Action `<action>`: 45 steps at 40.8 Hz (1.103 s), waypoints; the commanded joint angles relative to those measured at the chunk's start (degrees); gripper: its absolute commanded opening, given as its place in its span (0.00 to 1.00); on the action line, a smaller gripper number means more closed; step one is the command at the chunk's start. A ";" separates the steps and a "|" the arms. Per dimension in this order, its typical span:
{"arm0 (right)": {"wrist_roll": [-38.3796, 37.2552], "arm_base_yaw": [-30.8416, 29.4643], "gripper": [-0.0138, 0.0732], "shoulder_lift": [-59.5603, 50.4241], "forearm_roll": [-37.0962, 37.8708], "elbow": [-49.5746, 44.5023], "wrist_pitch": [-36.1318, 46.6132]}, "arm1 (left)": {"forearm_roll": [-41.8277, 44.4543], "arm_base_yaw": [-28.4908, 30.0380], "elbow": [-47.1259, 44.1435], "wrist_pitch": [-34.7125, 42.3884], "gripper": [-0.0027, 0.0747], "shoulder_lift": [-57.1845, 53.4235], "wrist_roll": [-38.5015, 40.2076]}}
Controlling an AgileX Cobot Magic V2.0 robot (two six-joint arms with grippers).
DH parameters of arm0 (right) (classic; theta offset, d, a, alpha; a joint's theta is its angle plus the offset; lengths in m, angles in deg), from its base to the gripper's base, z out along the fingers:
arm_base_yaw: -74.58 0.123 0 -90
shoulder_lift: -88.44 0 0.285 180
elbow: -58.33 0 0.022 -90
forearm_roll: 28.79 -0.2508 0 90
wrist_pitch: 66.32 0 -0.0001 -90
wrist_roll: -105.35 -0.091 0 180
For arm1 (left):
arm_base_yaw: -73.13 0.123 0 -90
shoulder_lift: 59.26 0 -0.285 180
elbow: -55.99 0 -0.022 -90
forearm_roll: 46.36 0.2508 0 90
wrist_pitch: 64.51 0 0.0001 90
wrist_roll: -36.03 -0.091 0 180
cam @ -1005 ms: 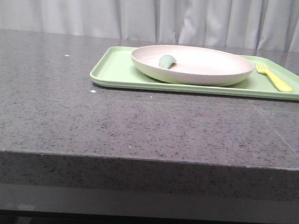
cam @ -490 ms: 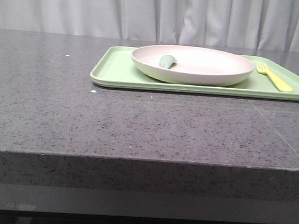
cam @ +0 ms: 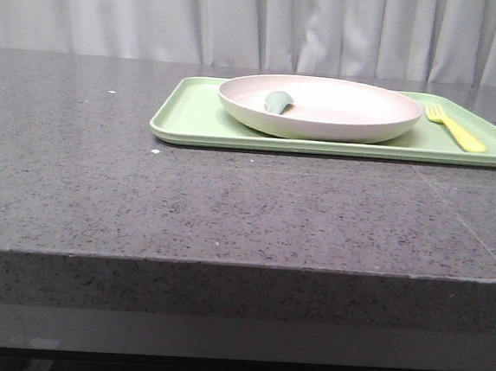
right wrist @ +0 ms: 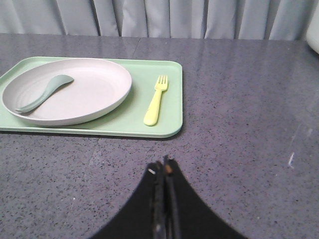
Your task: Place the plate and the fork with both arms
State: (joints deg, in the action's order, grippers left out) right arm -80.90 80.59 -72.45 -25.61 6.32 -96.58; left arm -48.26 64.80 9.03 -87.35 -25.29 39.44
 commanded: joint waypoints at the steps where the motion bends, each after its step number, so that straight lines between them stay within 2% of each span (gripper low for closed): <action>1: 0.38 -0.29 0.02 0.64 0.86 1.29 5.17 | -0.18 0.11 1.63 4.72 0.01 0.15 -0.01; 24: 0.38 -0.29 0.02 0.64 0.86 1.29 5.17 | 0.23 0.38 -0.03 4.87 0.01 -0.69 -0.01; 45: 0.38 -0.29 0.02 0.64 0.86 1.29 5.17 | 0.32 8.82 -20.67 9.49 0.01 -23.41 -0.01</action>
State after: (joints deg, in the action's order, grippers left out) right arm -80.90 80.59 -72.45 -25.61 6.32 -96.58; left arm -47.81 73.17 -11.27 -82.86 -46.74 39.44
